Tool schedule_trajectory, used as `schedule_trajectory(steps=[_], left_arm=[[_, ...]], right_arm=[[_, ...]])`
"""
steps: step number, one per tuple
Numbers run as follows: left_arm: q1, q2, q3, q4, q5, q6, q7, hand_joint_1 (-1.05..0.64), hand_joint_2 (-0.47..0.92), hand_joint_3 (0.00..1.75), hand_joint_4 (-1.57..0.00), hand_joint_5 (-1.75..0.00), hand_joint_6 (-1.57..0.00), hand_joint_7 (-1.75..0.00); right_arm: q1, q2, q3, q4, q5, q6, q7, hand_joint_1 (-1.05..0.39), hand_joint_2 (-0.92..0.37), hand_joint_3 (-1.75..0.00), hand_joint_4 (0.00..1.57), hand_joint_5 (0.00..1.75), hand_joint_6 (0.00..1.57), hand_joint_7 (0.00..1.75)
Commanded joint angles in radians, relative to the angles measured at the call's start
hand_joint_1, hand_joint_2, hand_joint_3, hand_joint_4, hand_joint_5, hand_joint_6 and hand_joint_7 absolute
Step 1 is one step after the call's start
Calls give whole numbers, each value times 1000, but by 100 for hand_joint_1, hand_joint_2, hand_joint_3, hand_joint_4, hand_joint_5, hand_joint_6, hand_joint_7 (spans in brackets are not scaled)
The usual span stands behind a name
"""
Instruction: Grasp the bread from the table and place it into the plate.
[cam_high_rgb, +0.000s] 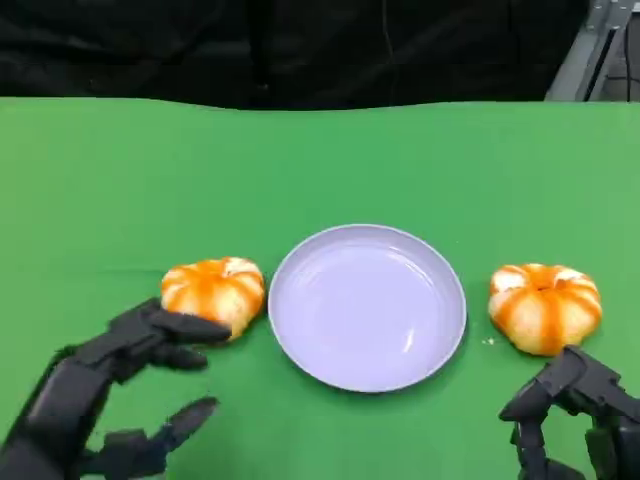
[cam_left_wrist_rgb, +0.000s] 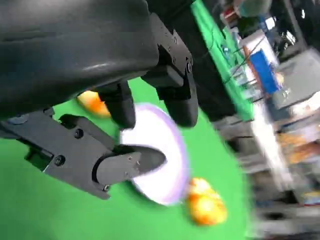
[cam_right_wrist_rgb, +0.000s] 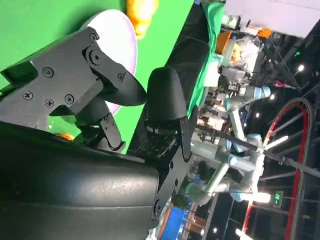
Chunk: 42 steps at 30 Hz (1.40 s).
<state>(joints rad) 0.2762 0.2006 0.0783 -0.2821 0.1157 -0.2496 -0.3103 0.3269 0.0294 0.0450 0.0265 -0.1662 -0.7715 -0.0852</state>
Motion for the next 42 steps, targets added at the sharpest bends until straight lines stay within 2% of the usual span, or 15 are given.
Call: schedule_trajectory(steps=[1,2,3,4,6,9,12,14,17,21,23,25,30,36,42], left_arm=[[-36,43,-17,2,106,-38,54,-63,92,20,-12,-68,-37,-29],[-36,44,-19,4,109,-40,58,-63,92,20,-12,-67,-38,-28],[-91,72,-42,34,235,-35,104,-63,92,20,-12,-67,-38,-27],[-155,99,-71,83,364,-36,159,-71,91,10,-11,-58,-39,-17],[-245,139,-122,155,554,-27,234,-79,91,3,-12,-48,-40,-7],[-304,158,-168,217,649,-13,279,-81,91,2,-11,-42,-40,-3],[-315,167,-184,235,662,-9,306,-82,91,1,-11,-40,-40,-2],[-372,165,-229,308,712,17,321,-81,88,0,-12,-39,-41,-2],[-439,157,-290,403,771,62,341,-80,85,0,-15,-28,-42,-1],[-451,168,-313,417,765,77,360,-80,85,0,-17,-23,-42,0],[-519,144,-355,548,789,116,378,-80,88,0,-23,-17,-43,0],[-558,136,-385,622,794,136,399,-80,88,0,-23,-16,-43,0],[-574,146,-409,644,778,143,422,-80,88,0,-25,-13,-43,0],[-697,104,-511,927,831,168,538,-84,89,0,-29,-10,-47,-1],[-753,89,-548,1035,803,155,588,-84,89,0,-32,-7,-48,-1]], right_arm=[[1,-15,-6,-1,26,-2,11,-12,-50,-124,85,175,74,151],[1,-15,-6,-1,27,-2,12,-12,-50,-125,85,175,74,151],[0,-13,-7,-2,23,1,11,-12,-50,-125,85,175,74,151],[-2,-12,-7,-1,19,-1,10,-12,-49,-125,85,175,75,151],[-2,-10,-9,-1,11,-1,6,-12,-49,-124,84,175,75,151],[-1,-8,-7,-4,11,4,7,-11,-49,-124,85,175,75,151],[0,-7,-7,-4,11,5,7,-11,-49,-125,85,175,75,152],[2,-5,-8,-12,1,13,3,-11,-49,-125,85,175,75,152],[4,-3,-8,-17,-4,19,0,-11,-49,-124,85,175,75,152],[4,-2,-8,-18,-6,21,-1,-11,-50,-123,85,175,75,151],[3,-5,-8,-14,-7,15,1,-12,-50,-124,84,174,74,151],[2,-7,-7,-13,-7,13,1,-12,-50,-124,84,174,74,151],[2,-8,-7,-13,-7,13,0,-12,-49,-125,84,174,74,151],[8,-1,-4,-26,-9,17,-4,-12,-48,-126,85,174,75,151],[19,5,0,-44,-15,33,-8,-12,-49,-126,85,174,75,151]])
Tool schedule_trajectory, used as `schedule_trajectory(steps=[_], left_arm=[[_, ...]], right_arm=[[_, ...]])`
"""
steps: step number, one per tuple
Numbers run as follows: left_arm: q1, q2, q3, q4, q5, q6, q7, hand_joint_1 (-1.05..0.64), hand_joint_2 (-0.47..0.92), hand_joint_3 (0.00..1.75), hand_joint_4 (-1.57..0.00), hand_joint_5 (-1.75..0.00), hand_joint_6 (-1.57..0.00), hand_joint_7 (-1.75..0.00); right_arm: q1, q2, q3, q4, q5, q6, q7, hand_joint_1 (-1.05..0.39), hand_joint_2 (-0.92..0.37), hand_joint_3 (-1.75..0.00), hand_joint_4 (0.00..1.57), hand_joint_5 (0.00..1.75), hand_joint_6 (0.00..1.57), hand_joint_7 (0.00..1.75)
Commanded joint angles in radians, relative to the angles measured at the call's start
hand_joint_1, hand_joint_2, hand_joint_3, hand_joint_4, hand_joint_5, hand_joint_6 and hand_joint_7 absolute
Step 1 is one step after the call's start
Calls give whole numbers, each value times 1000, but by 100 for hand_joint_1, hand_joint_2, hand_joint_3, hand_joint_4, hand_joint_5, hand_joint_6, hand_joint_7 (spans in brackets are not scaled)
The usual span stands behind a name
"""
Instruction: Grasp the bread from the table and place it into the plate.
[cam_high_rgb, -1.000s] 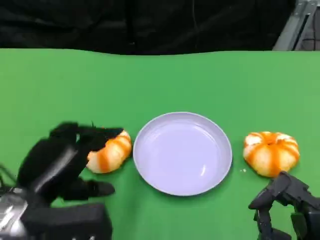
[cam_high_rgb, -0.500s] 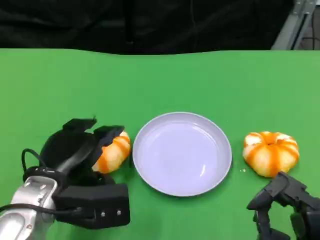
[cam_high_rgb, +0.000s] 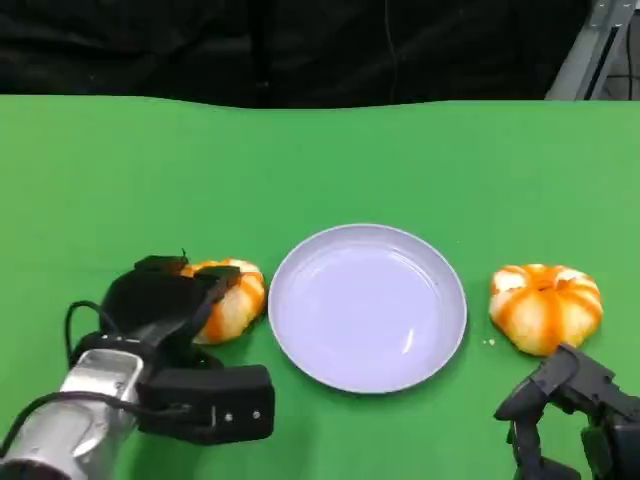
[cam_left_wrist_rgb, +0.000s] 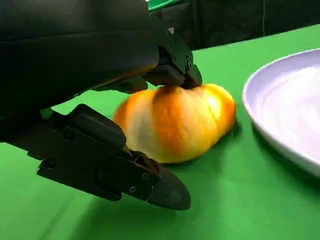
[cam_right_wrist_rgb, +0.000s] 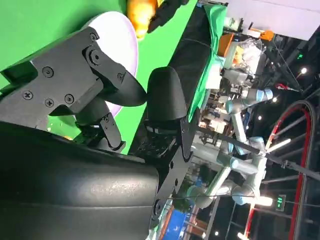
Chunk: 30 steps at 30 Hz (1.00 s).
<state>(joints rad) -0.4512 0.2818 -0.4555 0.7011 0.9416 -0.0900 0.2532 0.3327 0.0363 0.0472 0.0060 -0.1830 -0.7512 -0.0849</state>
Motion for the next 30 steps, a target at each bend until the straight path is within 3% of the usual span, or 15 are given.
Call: schedule_trajectory(steps=[1,9,14,17,21,22,23,24,25,26,28,29,30], left_arm=[[-29,8,-18,59,-29,-7,29,-84,89,0,-32,-7,-48,-1],[-41,13,-41,78,-52,-9,45,-83,89,0,-33,-5,-48,0],[-92,-23,-49,183,-94,-4,10,-80,91,1,-33,-3,-46,0],[-92,-20,-54,198,-115,-27,23,-66,91,0,-42,-5,-50,-1],[-93,-17,-59,208,-127,-50,48,-61,91,0,-46,-5,-51,-1],[-92,-19,-53,209,-137,-61,56,-42,92,5,-67,-28,-65,-4],[-91,-20,-49,211,-144,-69,62,-27,92,12,-71,-72,-82,-4],[-92,-21,-48,213,-150,-74,65,-22,92,14,-72,-90,-88,-4],[-91,-27,-35,220,-171,-85,72,-20,92,15,-72,-99,-91,-3],[-92,-31,-27,227,-186,-94,79,-15,92,8,-87,-81,-108,-6],[-93,-37,-17,240,-208,-108,91,-13,92,4,-99,-64,-118,-5],[-95,-37,-15,247,-214,-113,97,-8,92,5,-87,-110,-124,-24],[-97,-38,-14,252,-218,-117,101,-6,92,6,-79,-131,-112,-56]], right_arm=[[14,-1,-2,-24,1,13,-9,-12,-49,-126,85,174,75,151],[16,-1,-1,-29,1,18,-10,-12,-49,-125,85,174,76,150],[9,-3,-2,-13,2,-3,-13,-11,-48,-125,85,174,75,150],[4,-4,-2,-6,8,-13,-13,-12,-49,-125,85,174,75,150],[5,-3,-1,-7,12,-10,-10,-12,-48,-125,85,174,75,151],[6,-3,-2,-9,8,-8,-12,-12,-49,-125,85,174,75,151],[6,-3,-4,-11,5,-7,-14,-11,-49,-125,85,174,75,151],[6,-3,-5,-11,3,-7,-15,-11,-49,-126,85,175,75,151],[2,-4,-5,-2,6,-15,-15,-11,-49,-126,85,175,75,151],[-2,-4,-5,3,9,-20,-14,-12,-48,-126,85,175,75,151],[3,-4,-2,-5,13,-6,-10,-12,-48,-127,86,175,75,152],[9,-3,0,-16,13,8,-8,-13,-48,-127,85,175,75,152],[13,-3,1,-23,13,19,-6,-13,-48,-127,85,175,75,152]])
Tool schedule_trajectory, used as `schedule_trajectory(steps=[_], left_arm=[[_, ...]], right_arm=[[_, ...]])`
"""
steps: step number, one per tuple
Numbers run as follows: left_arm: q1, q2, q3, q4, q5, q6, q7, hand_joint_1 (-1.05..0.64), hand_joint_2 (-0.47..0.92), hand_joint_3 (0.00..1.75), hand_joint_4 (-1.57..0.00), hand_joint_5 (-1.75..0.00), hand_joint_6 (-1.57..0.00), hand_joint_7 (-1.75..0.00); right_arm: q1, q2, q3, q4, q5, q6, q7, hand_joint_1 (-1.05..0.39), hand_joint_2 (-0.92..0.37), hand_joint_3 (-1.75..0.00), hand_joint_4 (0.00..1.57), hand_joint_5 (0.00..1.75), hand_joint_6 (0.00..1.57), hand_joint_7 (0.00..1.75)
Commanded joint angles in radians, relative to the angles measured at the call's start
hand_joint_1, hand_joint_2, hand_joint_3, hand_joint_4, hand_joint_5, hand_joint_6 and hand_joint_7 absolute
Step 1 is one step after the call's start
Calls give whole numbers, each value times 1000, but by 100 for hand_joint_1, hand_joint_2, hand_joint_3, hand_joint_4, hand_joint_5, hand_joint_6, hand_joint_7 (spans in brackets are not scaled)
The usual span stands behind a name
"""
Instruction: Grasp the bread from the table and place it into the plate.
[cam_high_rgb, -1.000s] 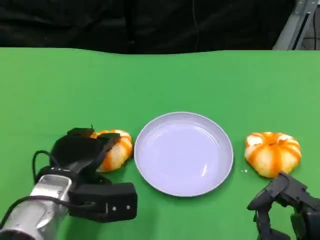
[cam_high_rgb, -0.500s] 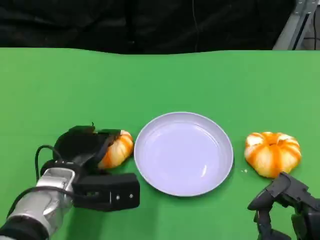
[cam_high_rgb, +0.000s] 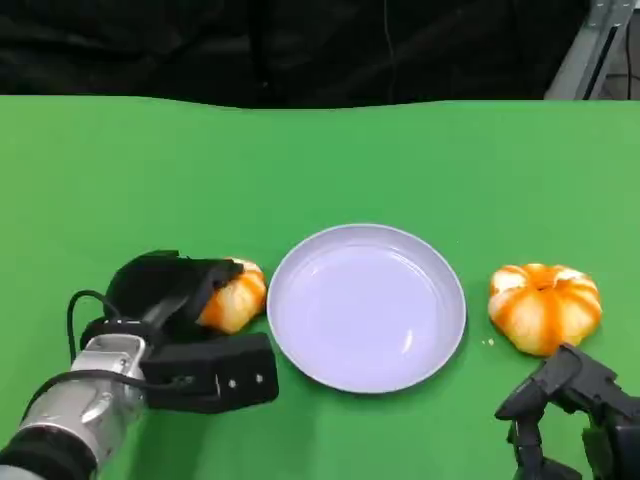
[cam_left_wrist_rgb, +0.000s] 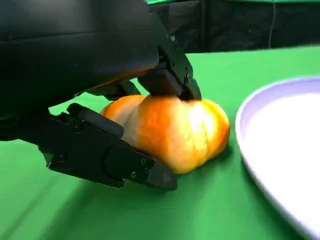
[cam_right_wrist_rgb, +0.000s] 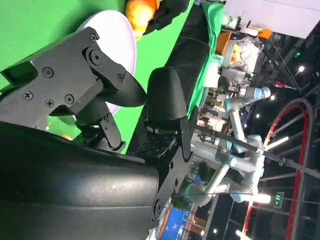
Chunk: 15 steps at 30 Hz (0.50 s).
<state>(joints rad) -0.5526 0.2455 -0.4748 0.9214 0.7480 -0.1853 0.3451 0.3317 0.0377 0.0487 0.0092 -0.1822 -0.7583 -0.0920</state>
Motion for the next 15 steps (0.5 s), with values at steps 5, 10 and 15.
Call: schedule_trajectory(steps=[5,10,15], left_arm=[[5,0,23,26,-70,-39,-4,-5,90,26,-72,-173,-63,-170],[5,8,30,3,-86,-44,-7,-5,90,27,-71,-175,-59,-175],[9,12,47,-29,-100,-39,-5,-5,91,30,-72,-175,-60,-175]], right_arm=[[11,-10,-4,-24,5,17,-2,-13,-48,-126,84,174,75,151],[12,-9,-3,-26,7,19,-2,-12,-49,-124,85,174,75,151],[17,-11,-4,-31,12,32,3,-13,-51,-121,85,174,75,151]])
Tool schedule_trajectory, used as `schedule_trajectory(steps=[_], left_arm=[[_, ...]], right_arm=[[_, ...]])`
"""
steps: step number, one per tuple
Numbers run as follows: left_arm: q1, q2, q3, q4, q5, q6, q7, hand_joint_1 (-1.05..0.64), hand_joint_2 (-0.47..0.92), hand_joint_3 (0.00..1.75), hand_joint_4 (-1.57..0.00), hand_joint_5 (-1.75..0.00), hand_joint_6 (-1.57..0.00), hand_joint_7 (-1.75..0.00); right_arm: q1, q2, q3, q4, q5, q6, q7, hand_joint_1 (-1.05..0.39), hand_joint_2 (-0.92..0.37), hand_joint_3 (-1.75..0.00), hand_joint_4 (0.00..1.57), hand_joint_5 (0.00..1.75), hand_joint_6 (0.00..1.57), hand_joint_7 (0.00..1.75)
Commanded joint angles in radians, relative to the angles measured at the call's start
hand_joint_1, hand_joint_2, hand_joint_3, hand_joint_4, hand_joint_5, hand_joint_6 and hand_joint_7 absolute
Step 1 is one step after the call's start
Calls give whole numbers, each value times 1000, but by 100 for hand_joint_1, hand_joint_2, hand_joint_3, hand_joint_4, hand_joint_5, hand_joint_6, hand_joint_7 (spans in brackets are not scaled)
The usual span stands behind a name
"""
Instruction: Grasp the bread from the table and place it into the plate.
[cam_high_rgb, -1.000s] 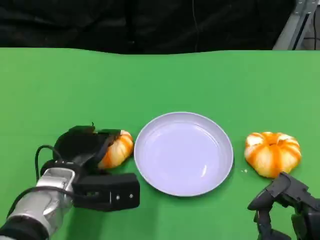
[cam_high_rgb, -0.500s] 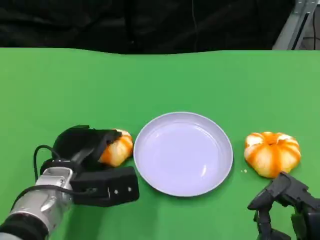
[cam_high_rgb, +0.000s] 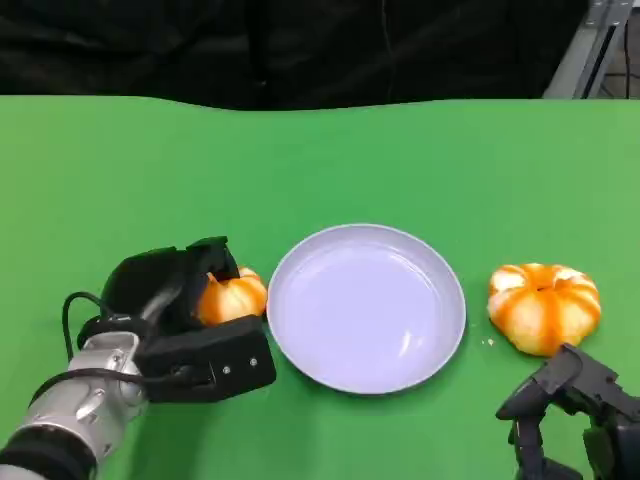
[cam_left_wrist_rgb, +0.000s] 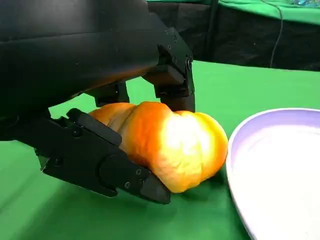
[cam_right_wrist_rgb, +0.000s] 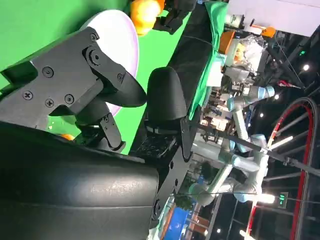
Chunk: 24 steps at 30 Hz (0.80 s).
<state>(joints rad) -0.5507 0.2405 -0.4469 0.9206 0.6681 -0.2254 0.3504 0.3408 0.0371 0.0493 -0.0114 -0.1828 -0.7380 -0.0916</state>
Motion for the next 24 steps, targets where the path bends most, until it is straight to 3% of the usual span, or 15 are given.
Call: schedule_trajectory(steps=[1,12,17,24], left_arm=[[8,16,22,-32,-21,3,-12,-5,91,30,-72,-175,-60,-175],[11,40,67,-194,-18,-2,19,-1,77,51,-67,-175,-61,-175],[9,32,58,-315,1,-35,28,2,63,74,-68,-175,-61,-174],[16,11,38,-396,1,-63,-49,-4,63,79,-65,-175,-64,-166]], right_arm=[[10,-11,-4,-13,13,15,3,-14,-51,-121,84,174,75,151],[-16,-17,-9,33,23,-41,4,-12,-48,-126,86,175,74,153],[-5,-13,-12,14,11,-26,-1,-12,-48,-126,85,175,75,152],[12,0,-7,-14,-7,7,-10,-12,-48,-125,85,175,75,152]])
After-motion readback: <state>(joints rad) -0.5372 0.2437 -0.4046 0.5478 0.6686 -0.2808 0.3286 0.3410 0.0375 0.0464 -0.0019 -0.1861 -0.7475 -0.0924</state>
